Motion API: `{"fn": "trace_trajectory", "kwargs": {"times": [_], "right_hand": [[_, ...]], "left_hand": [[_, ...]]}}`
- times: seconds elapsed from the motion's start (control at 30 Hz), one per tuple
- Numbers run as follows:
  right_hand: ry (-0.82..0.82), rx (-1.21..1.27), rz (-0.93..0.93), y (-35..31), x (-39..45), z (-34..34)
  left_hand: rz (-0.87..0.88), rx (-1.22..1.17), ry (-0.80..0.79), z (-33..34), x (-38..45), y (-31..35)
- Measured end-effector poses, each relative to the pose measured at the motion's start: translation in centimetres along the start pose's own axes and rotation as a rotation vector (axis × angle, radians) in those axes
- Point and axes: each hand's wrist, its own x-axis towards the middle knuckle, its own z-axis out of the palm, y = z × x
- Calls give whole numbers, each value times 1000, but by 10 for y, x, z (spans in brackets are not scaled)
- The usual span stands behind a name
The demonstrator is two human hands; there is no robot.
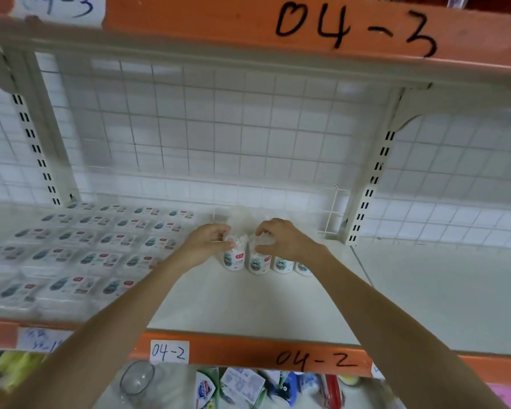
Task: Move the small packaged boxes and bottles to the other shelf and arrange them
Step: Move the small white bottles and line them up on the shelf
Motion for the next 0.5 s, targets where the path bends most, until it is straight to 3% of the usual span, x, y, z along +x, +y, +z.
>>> {"fn": "trace_trajectory", "kwargs": {"times": [0.5], "right_hand": [[94,-21,36,-1,-1,8]], "left_hand": [[18,-22,-30,2,3,-3]]}}
